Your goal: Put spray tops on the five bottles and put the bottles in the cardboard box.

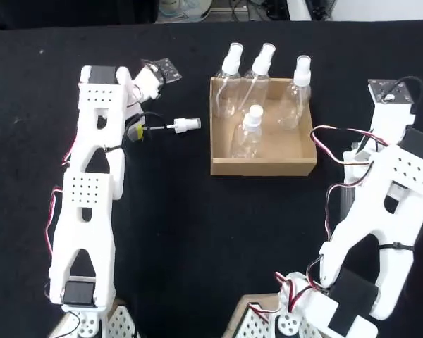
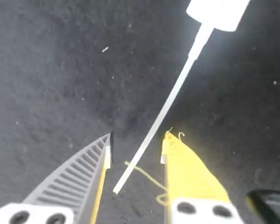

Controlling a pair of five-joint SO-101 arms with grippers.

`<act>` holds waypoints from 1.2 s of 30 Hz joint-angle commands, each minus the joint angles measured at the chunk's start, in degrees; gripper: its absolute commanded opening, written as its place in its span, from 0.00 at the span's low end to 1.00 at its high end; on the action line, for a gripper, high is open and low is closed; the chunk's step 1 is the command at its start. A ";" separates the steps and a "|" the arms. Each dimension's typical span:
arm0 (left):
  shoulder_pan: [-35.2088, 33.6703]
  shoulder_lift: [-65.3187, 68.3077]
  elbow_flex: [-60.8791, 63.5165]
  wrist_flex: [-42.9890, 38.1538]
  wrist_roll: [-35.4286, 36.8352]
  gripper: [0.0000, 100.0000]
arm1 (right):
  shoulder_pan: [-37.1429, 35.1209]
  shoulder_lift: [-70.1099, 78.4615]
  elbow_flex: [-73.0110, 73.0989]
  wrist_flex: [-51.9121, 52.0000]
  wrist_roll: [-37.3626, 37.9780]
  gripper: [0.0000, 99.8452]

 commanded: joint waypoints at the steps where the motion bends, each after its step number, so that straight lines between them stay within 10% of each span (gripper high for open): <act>1: 1.19 -0.53 -2.86 -0.97 -0.35 0.17 | -0.35 -3.21 -0.40 -0.44 -0.18 0.01; 5: 1.10 -1.05 -2.86 0.09 -0.09 0.02 | -0.35 -3.21 -0.40 -0.44 -0.18 0.01; 36: -4.79 -29.71 29.05 2.37 2.37 0.03 | -0.62 -2.77 -0.22 -0.79 -0.09 0.01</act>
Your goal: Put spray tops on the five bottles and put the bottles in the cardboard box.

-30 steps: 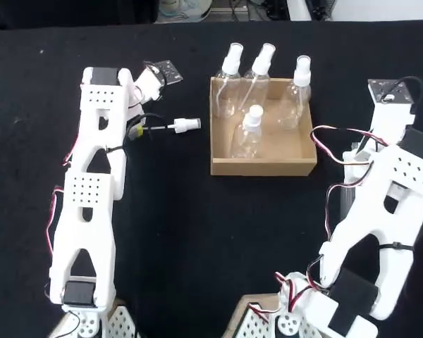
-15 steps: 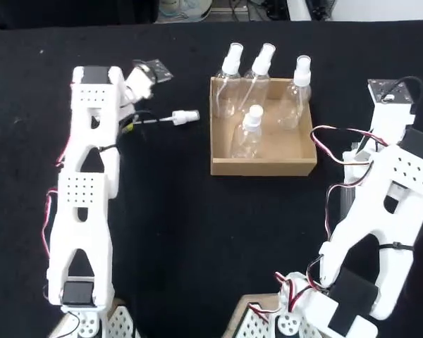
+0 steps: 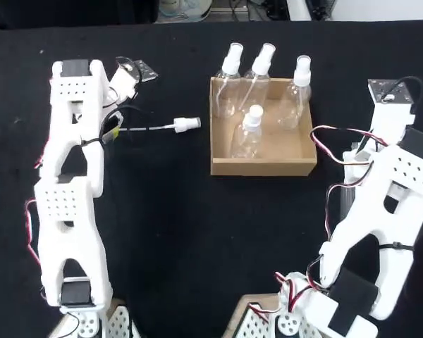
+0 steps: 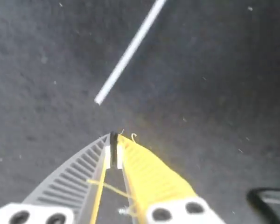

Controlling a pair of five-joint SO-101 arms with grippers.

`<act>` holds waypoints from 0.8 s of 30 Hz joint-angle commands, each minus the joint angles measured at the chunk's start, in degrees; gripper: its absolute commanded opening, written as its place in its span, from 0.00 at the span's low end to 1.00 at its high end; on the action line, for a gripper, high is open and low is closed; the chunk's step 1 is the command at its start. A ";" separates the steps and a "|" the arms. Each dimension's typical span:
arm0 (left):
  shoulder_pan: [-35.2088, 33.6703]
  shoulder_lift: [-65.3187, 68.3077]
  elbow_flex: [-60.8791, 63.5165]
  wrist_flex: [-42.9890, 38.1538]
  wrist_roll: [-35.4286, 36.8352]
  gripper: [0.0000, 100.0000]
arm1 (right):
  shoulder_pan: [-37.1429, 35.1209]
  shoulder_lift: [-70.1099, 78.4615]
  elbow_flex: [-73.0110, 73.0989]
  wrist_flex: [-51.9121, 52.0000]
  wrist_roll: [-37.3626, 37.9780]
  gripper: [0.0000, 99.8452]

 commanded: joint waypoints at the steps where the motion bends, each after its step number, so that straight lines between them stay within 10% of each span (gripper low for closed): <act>1: 0.75 -8.62 0.66 -1.76 0.35 0.03 | -0.62 -2.77 -0.22 -0.79 -0.09 0.01; 17: 6.55 -1.58 2.68 -19.78 34.20 0.22 | -0.79 -2.95 -0.22 -0.70 -0.44 0.01; 24: 3.12 4.04 1.19 -13.19 30.42 0.22 | -0.62 -2.95 -0.40 -0.79 -0.09 0.01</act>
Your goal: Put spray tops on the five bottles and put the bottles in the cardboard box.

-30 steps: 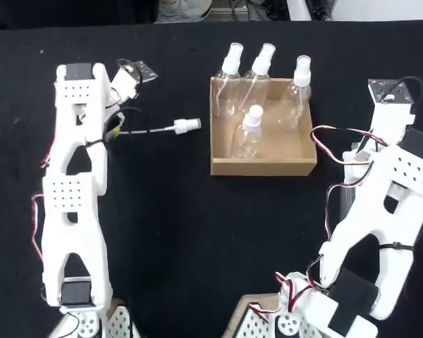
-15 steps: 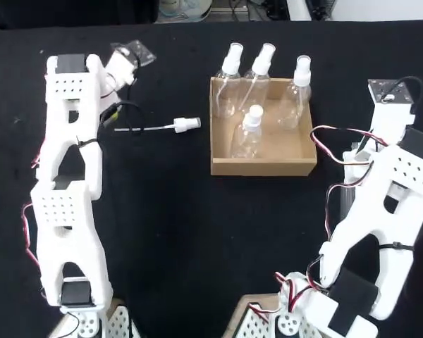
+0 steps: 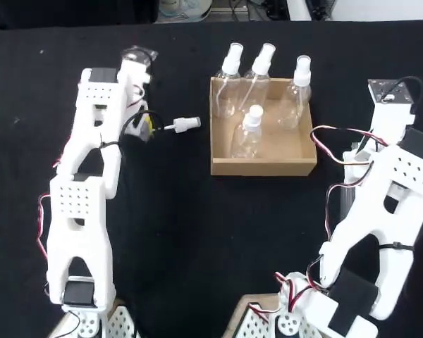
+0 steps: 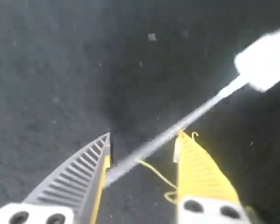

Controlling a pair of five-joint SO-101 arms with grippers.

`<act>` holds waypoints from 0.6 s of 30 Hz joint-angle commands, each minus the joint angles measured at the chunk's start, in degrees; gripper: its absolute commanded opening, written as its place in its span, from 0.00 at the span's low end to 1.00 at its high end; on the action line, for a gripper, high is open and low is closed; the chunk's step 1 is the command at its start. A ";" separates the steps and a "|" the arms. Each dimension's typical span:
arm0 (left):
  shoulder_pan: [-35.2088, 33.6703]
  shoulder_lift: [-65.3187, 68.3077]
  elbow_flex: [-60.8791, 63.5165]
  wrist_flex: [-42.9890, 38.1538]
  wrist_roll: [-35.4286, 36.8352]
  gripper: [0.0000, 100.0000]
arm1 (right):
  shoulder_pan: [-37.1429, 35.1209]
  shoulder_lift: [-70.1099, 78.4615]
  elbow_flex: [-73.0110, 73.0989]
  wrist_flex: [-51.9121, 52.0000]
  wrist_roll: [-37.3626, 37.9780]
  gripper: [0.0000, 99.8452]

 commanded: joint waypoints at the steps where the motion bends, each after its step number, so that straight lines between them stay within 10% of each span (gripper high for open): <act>1: -3.38 0.00 -1.80 2.29 -3.69 0.21 | -0.79 -2.95 -0.40 -0.79 -0.09 0.01; 12: -7.08 0.09 -10.77 8.88 -13.89 0.17 | -0.97 -2.86 -0.48 -0.88 -0.44 0.01; 18: -6.37 0.44 -15.52 8.70 -8.09 0.17 | -0.88 -3.21 -0.48 -0.70 -0.53 0.01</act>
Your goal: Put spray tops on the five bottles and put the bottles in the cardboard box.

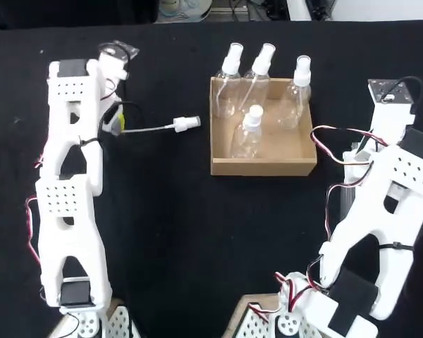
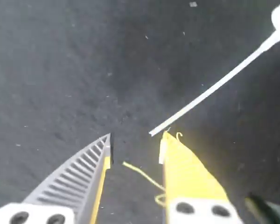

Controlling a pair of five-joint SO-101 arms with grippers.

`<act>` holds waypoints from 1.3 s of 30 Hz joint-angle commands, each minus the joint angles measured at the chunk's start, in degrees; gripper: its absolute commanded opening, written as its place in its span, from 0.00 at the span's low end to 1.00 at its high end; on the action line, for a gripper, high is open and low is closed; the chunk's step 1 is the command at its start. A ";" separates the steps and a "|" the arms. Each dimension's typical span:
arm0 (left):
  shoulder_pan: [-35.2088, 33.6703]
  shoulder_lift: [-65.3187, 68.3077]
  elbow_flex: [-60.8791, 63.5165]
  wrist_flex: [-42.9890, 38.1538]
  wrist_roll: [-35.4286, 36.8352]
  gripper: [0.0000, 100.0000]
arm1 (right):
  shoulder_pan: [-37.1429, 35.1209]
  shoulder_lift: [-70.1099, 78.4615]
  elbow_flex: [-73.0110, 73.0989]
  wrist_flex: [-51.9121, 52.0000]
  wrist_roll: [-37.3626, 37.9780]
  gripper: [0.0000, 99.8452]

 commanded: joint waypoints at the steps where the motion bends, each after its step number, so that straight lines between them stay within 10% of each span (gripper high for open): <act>1: 0.40 -0.62 -4.62 -0.09 8.97 0.17 | -0.88 -3.21 -0.48 -0.70 -0.53 0.01; 23: 3.12 -0.53 3.30 0.53 76.48 0.27 | -0.97 -2.77 -0.40 -0.88 -0.53 0.01; 39: 6.81 7.65 -0.31 -2.55 78.51 0.26 | -0.97 -2.77 -0.13 -0.88 -0.53 0.01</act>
